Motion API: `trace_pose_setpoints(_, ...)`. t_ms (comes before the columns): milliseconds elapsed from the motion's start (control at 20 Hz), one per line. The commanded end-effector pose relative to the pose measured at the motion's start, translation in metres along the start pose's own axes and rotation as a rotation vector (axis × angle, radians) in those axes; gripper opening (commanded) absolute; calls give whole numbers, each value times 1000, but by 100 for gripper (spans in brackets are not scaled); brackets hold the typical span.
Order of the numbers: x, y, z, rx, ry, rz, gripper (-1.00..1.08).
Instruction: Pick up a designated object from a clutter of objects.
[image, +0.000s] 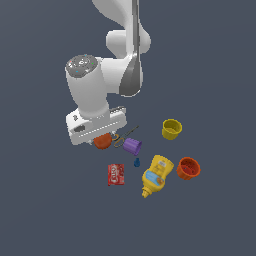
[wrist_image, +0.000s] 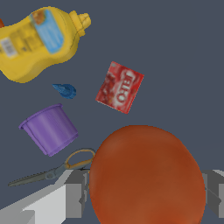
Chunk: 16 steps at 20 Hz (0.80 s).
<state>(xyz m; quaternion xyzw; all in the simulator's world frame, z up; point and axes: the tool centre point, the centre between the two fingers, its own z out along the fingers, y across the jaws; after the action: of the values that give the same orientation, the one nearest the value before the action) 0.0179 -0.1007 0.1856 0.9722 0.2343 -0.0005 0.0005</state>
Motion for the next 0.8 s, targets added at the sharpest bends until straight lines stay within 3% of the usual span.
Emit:
trace_pose_setpoints(0, 8, -4, -27, -2, 0, 0, -100)
trace_pose_setpoints(750, 58, -23, -173, 0, 1, -1, -100)
